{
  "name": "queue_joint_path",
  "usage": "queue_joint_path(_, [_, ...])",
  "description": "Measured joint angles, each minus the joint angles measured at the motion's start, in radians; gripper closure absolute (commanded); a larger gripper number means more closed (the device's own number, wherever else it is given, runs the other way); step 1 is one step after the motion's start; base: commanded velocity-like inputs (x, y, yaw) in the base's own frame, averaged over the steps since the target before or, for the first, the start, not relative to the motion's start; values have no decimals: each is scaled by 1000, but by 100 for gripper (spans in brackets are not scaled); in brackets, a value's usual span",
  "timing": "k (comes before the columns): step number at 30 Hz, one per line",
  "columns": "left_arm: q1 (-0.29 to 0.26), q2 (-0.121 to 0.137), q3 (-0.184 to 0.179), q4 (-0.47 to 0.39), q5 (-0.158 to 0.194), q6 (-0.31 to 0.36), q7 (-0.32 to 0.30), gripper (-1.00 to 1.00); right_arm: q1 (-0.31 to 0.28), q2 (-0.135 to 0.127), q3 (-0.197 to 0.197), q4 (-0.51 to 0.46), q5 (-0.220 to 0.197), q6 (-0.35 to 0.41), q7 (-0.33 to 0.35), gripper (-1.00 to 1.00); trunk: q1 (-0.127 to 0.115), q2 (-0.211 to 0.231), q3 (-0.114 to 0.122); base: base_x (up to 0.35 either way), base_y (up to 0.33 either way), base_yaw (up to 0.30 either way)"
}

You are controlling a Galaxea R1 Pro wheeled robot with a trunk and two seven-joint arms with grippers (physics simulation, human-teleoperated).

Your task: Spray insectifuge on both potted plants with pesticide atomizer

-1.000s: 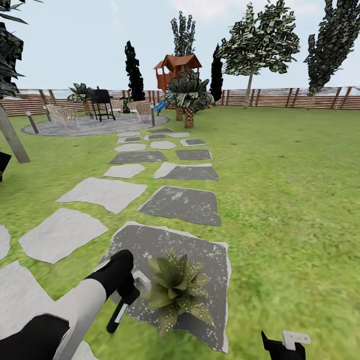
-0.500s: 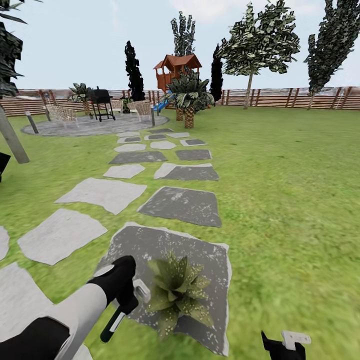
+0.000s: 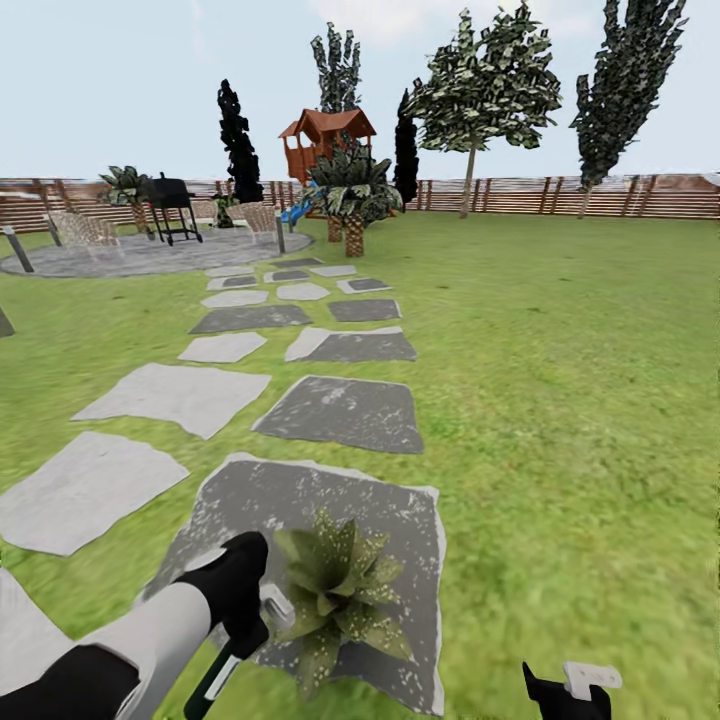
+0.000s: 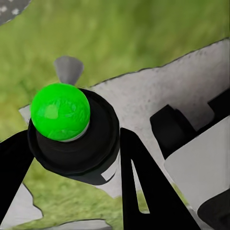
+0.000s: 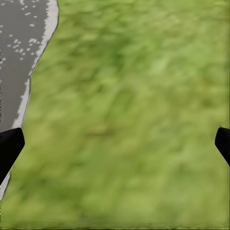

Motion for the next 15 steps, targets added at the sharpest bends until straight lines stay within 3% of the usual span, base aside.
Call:
queue_joint_path(3, [2, 1, -2, -5, 1, 1, 0, 100, 0, 0, 0, 0, 0, 0, 0, -100, 0, 0, 0, -223, 152, -3])
queue_joint_path(10, [2, 2, -2, -12, 1, 0, 2, 100, 0, 0, 0, 0, 0, 0, 0, -100, 0, 0, 0, -21, 46, 0])
queue_joint_path(15, [2, 3, -3, -12, 1, 1, 2, 100, 0, 0, 0, 0, -1, 0, 0, -100, 0, 0, 0, 0, 262, -75])
